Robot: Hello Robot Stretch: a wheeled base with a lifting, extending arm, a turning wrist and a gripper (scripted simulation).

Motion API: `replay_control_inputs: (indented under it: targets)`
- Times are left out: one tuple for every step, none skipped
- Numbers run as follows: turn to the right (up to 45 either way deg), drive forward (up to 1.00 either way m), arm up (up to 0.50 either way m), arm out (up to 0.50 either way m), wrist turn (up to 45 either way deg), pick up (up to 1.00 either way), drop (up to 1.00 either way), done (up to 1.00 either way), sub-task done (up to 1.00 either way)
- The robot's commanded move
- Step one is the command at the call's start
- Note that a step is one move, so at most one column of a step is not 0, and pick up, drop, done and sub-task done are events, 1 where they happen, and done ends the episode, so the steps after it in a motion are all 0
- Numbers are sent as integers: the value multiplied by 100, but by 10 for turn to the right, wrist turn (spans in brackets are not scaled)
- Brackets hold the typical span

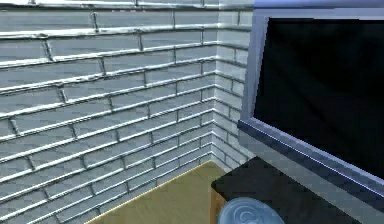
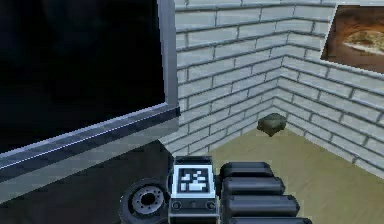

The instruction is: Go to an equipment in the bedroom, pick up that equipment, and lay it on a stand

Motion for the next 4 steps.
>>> replay_control_inputs:
  targets:
    - [180, 0, 0, 0, 0, 0, 0, 0, 0]
    - [-120, 0, 0, 0, 0, 0, 0, 0, 0]
    - [30, 0, 0, 0, 0, 0, 0, 0, 0]
    - [90, 0, 0, 0, 0, 0, 0, 0, 0]
